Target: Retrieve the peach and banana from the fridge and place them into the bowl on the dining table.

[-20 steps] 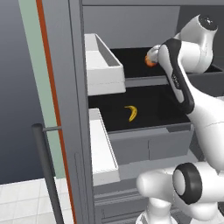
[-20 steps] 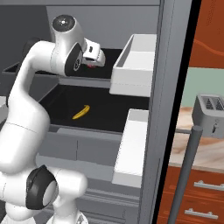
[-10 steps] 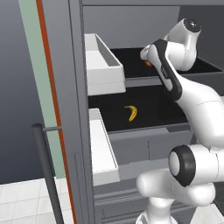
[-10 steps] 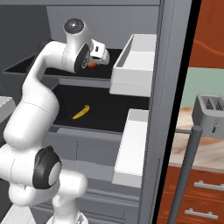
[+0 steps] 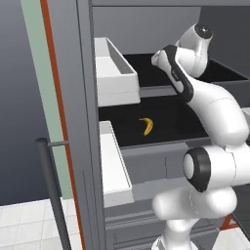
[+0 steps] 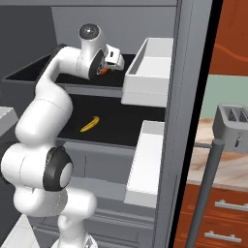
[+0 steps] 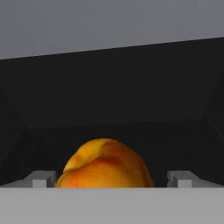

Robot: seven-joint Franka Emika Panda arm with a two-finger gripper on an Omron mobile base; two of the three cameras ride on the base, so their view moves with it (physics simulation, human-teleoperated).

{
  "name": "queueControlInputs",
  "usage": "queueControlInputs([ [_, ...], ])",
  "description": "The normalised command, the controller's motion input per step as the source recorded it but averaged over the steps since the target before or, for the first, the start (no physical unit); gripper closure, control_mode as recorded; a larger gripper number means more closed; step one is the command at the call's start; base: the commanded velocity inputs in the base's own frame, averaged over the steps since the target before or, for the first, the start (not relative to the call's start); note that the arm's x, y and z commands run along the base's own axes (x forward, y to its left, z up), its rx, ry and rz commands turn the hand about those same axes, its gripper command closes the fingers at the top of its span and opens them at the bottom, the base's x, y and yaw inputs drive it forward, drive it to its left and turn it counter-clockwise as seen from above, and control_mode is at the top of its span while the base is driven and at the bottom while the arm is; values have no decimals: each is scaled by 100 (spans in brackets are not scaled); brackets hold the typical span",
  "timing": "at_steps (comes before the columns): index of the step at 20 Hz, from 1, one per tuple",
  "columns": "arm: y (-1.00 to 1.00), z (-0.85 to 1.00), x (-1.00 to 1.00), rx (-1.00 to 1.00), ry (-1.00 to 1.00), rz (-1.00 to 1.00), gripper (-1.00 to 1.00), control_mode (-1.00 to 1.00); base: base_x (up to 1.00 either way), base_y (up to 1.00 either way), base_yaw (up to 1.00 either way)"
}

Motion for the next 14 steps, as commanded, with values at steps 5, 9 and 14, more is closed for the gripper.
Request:
queueControlInputs([
  [5, 0, -18, 8, 0, 0, 0, -100, -100, 0, 0, 0],
  [9, 3, -37, -3, -1, 0, 0, -100, -100, 0, 0, 0],
  [14, 10, -49, -1, -2, 0, 0, -100, -100, 0, 0, 0],
])
